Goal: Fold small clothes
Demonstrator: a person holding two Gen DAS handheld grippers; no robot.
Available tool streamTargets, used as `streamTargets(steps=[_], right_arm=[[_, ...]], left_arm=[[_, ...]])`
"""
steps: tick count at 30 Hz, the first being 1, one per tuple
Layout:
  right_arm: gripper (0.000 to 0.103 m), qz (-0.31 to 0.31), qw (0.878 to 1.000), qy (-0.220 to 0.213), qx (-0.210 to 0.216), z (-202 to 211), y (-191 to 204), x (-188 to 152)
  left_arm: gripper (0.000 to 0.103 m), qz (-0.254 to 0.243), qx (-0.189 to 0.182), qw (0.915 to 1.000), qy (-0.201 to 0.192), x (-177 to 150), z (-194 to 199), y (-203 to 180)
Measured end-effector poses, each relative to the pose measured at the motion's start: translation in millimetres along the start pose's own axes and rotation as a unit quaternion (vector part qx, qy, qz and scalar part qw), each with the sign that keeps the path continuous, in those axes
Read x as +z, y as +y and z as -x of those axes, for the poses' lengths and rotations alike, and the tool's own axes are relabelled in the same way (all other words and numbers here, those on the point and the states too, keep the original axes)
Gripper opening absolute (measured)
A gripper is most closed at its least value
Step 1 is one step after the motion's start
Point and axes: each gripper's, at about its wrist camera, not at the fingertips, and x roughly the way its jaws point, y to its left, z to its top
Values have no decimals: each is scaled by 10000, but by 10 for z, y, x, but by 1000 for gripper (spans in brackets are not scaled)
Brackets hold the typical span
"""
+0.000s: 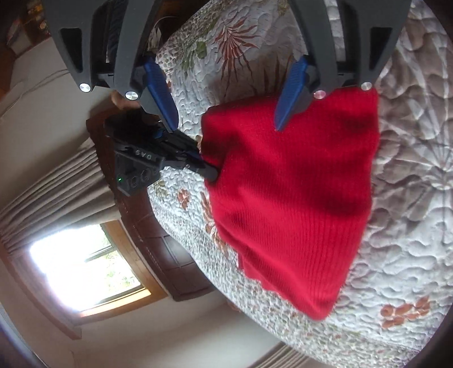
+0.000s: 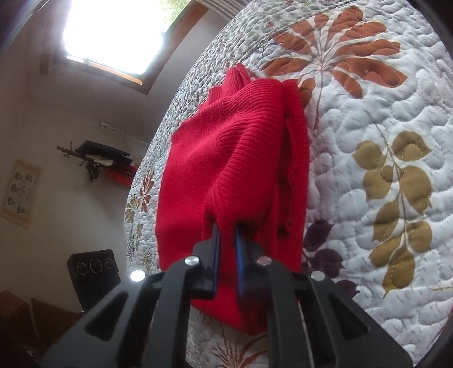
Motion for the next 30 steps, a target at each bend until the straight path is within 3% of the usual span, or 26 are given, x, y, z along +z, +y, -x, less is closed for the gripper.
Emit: streamTargets(steps=[3, 6, 9, 11, 15, 16, 17, 18, 21, 24, 27, 30], right_arm=[[9, -199, 9998, -43, -29, 52, -212, -37], [23, -104, 9998, -133, 135, 157, -237, -28], [61, -8, 9979, -652, 20, 342, -164, 183], [62, -2, 9963, -852, -123, 367, -191, 409], [57, -141, 9972, -640, -364, 45, -274, 785], [33, -96, 9977, -563, -367, -49, -280, 832], [15, 36, 9975, -541, -451, -110, -266, 863], [9, 218, 9960, -660, -562, -114, -240, 882], [8, 338, 9911, -994, -820, -112, -262, 843], [10, 296, 9917, -849, -923, -256, -398, 792], [23, 405, 9921, -953, -713, -133, -312, 707], [27, 661, 9898, -1220, -310, 126, -85, 534]], left_arm=[[70, -73, 73, 9999, 84, -50, -123, 13], [73, -164, 1, 9999, 52, -93, -111, -18], [74, -288, -97, 9995, 53, -82, -104, -38], [74, -447, -264, 9986, 28, -86, -95, -116], [74, -816, -561, 9951, 48, -84, -151, -318], [74, -854, -619, 9944, 94, -88, -199, -340], [74, -872, -648, 9939, 178, -93, -267, -343], [74, -887, -611, 9937, 324, -100, -357, -341], [73, -887, -394, 9936, 584, -164, -578, -271], [73, -794, -483, 9942, 540, -178, -572, -215], [73, -761, -673, 9931, 578, -138, -391, -277], [74, -990, -793, 9918, 178, 25, -7, -396]])
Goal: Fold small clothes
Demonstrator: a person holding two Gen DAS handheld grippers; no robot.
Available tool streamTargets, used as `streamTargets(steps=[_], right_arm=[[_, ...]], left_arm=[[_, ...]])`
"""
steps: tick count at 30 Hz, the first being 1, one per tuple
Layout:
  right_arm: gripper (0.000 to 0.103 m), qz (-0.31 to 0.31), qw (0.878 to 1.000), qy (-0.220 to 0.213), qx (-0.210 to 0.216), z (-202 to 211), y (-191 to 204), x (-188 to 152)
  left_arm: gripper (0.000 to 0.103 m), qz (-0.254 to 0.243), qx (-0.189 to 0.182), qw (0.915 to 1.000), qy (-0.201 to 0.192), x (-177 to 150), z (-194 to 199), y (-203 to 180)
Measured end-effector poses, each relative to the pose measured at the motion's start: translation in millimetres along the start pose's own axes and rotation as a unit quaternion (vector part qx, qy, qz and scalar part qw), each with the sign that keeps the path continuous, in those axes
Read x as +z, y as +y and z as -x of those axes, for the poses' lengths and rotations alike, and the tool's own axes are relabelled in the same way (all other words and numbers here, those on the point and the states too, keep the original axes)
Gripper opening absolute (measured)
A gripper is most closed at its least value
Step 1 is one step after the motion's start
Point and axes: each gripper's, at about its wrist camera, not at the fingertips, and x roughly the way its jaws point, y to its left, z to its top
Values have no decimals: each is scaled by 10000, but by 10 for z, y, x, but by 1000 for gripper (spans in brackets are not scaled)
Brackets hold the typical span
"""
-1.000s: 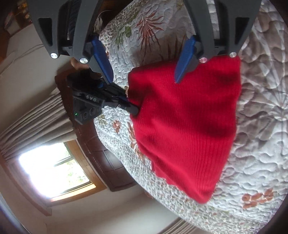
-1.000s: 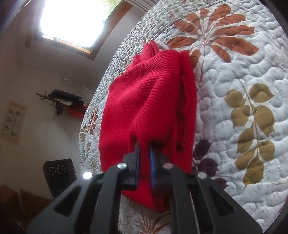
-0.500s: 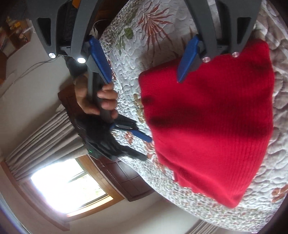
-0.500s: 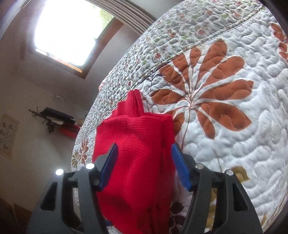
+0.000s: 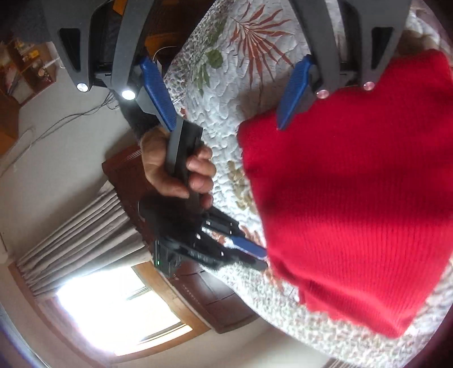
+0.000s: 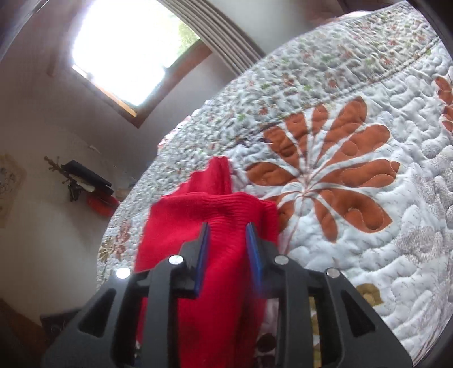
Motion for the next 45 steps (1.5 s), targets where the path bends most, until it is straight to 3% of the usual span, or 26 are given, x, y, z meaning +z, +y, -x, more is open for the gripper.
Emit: streamTargets(steps=[3, 5, 6, 7, 8, 11, 13, 15, 17, 19, 21, 23, 24, 26, 27, 30, 33, 38, 39, 40, 41, 42, 45], right_arm=[[27, 257, 9979, 330, 492, -8, 253, -221], [27, 327, 9971, 588, 357, -137, 250, -367], [21, 243, 9970, 691, 244, -216, 164, -422], [6, 134, 9973, 696, 176, -262, 86, -459], [0, 90, 9975, 694, 124, -276, 5, -489], [0, -24, 9983, 568, 124, -126, -65, -501], [12, 202, 9987, 411, 220, 72, 103, -525], [13, 397, 9972, 393, 496, 251, 325, -621], [16, 566, 9951, 507, 632, 276, 477, -742], [16, 469, 9949, 691, 568, 199, 423, -839], [17, 309, 9961, 805, 213, 75, 271, -922], [2, 3, 9962, 874, 26, 3, 75, -1018], [0, -110, 9965, 825, 22, 45, 20, -1045], [6, -151, 9975, 685, 43, 230, 65, -1093], [16, -149, 9981, 595, 91, 347, 121, -1114], [31, -126, 9990, 413, 132, 597, 266, -1178], [74, -407, 9978, 489, -177, 590, 214, -1193], [74, -876, 9925, 840, -170, 323, 4, -1344], [70, -914, 9923, 829, -123, 302, 12, -1344], [41, -1018, 9910, 863, 21, 285, 10, -1344], [24, -1116, 9892, 940, 144, 276, -1, -1339], [19, -1174, 9888, 871, 290, 315, -16, -1329], [17, -1365, 9871, 706, 453, 482, -123, -1368]], left_arm=[[81, 26, 117, 9976, -682, 250, 401, 64], [82, 153, 372, 9961, -782, 408, 488, 220], [82, 265, 536, 9956, -726, 474, 475, 326], [82, 460, 666, 9947, -638, 530, 430, 458], [82, 697, 700, 9938, -508, 552, 374, 603], [80, 919, 514, 9936, -418, 540, 389, 765], [80, 865, 256, 9941, -610, 541, 591, 719], [84, 797, -16, 9925, -932, 505, 823, 678], [89, 814, 14, 9904, -1119, 454, 927, 691], [89, 949, 161, 9915, -876, 422, 846, 777], [89, 1037, 448, 9919, -588, 393, 681, 868], [89, 992, 583, 9918, -559, 333, 624, 898], [89, 999, 580, 9918, -545, 323, 637, 898], [89, 1100, 452, 9915, -525, 279, 726, 863], [89, 1059, 437, 9919, -550, 247, 795, 834], [91, 882, 679, 9919, -605, 131, 962, 780], [93, 1056, 806, 9898, -516, 29, 1026, 898], [93, 1457, 767, 9852, -478, -78, 1044, 1095], [93, 1477, 797, 9847, -475, -70, 1042, 1109], [93, 1471, 827, 9846, -460, -55, 1042, 1121], [93, 1446, 837, 9850, -438, -34, 1038, 1125], [93, 1418, 834, 9855, -423, -8, 1034, 1122], [93, 1375, 757, 9867, -418, 102, 995, 1135]])
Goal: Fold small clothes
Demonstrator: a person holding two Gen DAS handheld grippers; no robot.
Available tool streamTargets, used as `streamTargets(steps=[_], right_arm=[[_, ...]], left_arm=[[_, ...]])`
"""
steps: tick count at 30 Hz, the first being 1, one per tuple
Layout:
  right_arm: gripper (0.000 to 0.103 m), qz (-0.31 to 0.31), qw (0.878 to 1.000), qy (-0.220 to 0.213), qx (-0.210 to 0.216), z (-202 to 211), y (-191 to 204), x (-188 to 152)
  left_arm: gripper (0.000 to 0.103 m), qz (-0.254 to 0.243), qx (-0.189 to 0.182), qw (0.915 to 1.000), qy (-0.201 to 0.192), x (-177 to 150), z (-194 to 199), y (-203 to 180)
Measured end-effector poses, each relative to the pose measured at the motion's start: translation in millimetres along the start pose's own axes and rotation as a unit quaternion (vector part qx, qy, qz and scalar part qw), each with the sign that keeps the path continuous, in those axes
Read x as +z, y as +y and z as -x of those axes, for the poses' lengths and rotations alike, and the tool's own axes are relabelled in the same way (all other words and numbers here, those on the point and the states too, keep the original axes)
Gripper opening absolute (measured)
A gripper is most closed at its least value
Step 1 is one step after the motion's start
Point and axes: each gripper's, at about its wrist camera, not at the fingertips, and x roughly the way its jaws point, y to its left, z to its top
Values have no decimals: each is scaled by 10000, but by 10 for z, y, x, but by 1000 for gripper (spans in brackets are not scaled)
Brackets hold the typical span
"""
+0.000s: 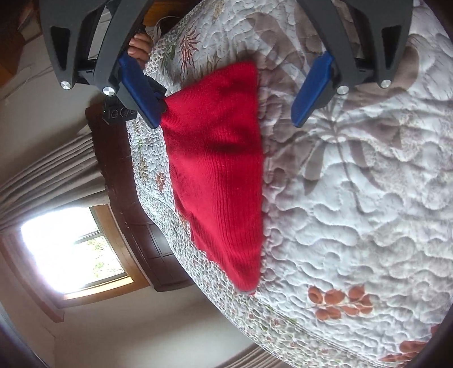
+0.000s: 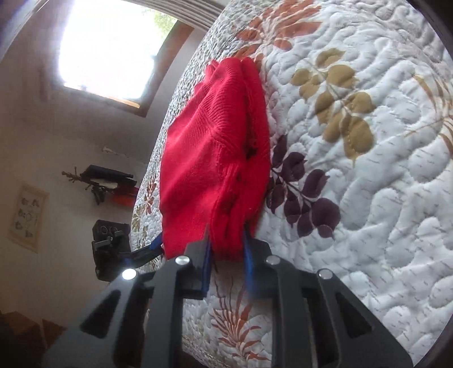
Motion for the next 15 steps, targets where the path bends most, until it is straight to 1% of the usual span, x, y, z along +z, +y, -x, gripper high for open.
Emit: streamTargets(steps=[2, 3, 5, 6, 7, 8, 9, 11, 15], right_arm=[[18, -211, 9996, 144, -137, -34, -182, -27], [20, -138, 9995, 203, -184, -64, -196, -23], [33, 257, 9992, 270, -165, -19, -58, -2], [53, 440, 9987, 223, -150, 44, 36, 40], [75, 603, 9979, 72, -217, 128, 125, 116], [79, 711, 9970, -104, -302, 192, 186, 211], [79, 744, 9963, -180, -379, 215, 216, 332], [79, 582, 9978, -125, -283, 150, 191, 600], [79, 391, 9991, 84, -172, -165, 100, 997]], left_arm=[[93, 31, -12, 10000, 23, 91, -66, 22], [93, 31, 41, 10000, 41, 142, -100, 29], [93, -10, 122, 9999, 48, 252, -160, 33], [93, -41, 123, 9999, 50, 307, -184, 27], [93, -77, 137, 9999, 43, 363, -209, 20], [93, -116, 154, 9998, 37, 419, -238, 14], [93, -146, 170, 9997, 44, 471, -272, 12], [93, -121, 158, 9998, 101, 554, -354, 27], [94, -21, -65, 9997, 223, 650, -473, 43]])
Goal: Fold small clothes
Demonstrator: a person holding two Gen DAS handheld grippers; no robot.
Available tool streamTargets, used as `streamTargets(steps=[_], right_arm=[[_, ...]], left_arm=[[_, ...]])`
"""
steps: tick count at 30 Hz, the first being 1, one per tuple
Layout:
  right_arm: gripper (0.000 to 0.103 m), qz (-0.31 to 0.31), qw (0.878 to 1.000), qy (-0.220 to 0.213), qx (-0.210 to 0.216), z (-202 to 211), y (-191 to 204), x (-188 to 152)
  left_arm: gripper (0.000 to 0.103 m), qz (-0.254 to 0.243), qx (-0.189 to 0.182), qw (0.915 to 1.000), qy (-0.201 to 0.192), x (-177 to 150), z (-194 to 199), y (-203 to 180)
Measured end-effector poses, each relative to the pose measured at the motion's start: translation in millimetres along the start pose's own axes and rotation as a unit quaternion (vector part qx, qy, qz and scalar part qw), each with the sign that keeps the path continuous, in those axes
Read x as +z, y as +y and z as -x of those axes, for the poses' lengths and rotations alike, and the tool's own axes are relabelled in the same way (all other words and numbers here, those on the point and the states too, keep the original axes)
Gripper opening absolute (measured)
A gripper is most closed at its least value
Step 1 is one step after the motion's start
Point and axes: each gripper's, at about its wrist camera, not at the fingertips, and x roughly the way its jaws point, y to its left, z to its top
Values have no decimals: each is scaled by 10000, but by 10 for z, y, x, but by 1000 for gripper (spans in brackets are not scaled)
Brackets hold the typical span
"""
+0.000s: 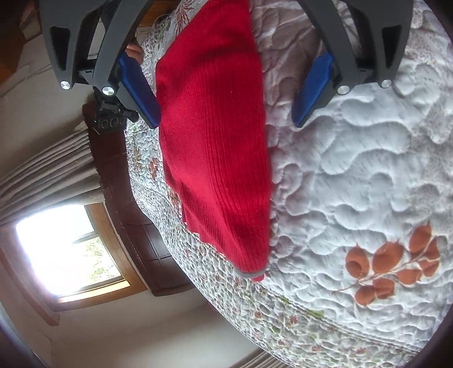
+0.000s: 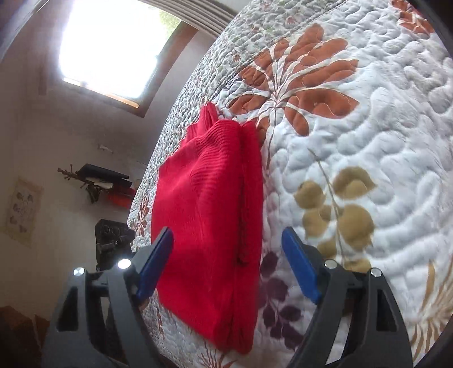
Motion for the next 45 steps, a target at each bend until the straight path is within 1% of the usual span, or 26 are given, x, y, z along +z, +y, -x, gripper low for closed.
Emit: streamTargets(steps=[2, 4, 5, 7, 9, 11, 14, 16, 17, 19, 20, 23, 24, 25, 26, 27, 28, 29, 30, 34, 37, 41, 45], right_arm=[[79, 27, 10000, 57, -62, -154, 2, 117], [79, 52, 10000, 68, -13, -265, 8, 196], [79, 77, 10000, 43, 37, -305, 22, 233], [79, 90, 9998, 95, 119, -379, 62, 257], [80, 217, 9996, 159, 38, -479, 129, 283], [82, 308, 9993, 217, 0, -596, 200, 322], [83, 449, 9981, 325, 260, -726, 294, 415], [82, 538, 9959, 466, 552, -795, 344, 429], [81, 567, 9955, 500, 578, -826, 341, 439], [73, 462, 9961, 499, 563, -897, 305, 464], [73, 402, 9961, 481, 623, -904, 288, 469], [72, 536, 9943, 534, 745, -948, 352, 472], [67, 568, 9944, 549, 696, -977, 367, 473], [53, 546, 9951, 573, 597, -1017, 373, 480], [47, 488, 9956, 579, 548, -1034, 345, 488], [43, 431, 9959, 559, 565, -1034, 329, 499], [41, 434, 9961, 528, 558, -1029, 343, 494], [40, 503, 9961, 488, 542, -1015, 369, 466], [39, 568, 9960, 452, 531, -1002, 417, 440], [38, 590, 9961, 311, 569, -974, 614, 434], [38, 588, 9959, 301, 617, -1001, 828, 419], [38, 616, 9944, 332, 789, -1107, 1160, 273], [38, 588, 9918, 566, 984, -1320, 1495, -57]], left_arm=[[94, -12, -157, 9998, 108, 10, -51, -19], [94, -46, -269, 9992, 283, -7, -134, -36], [94, -66, -299, 9987, 407, -20, -196, -57], [94, -168, -292, 9980, 531, -52, -276, -98], [94, -196, -341, 9973, 621, -111, -317, -118], [94, -182, -421, 9968, 660, -191, -334, -100], [94, -299, -359, 9960, 759, -233, -365, -101], [94, -148, -424, 9954, 847, -217, -389, -105], [94, -105, -433, 9949, 906, -207, -405, -108], [94, -164, -360, 9942, 998, -223, -436, -117], [93, -236, -275, 9939, 1043, -260, -460, -151], [93, -616, 154, 9925, 1041, -385, -525, -284], [91, -636, 269, 9927, 991, -403, -539, -290], [86, -553, 394, 9933, 931, -405, -539, -250], [61, -397, 472, 9937, 932, -394, -538, -192], [42, -161, 376, 9946, 950, -377, -518, -112], [39, -47, 292, 9950, 959, -367, -481, -65], [34, -100, 344, 9946, 969, -374, -453, -82], [33, -166, 409, 9941, 993, -383, -434, -126], [30, -151, 273, 9950, 946, -298, -271, -257], [29, -129, 279, 9958, 867, -235, -57, -326], [29, -41, 334, 9969, 716, -237, 389, -321], [29, 132, 398, 9977, 537, -431, 958, -218]])
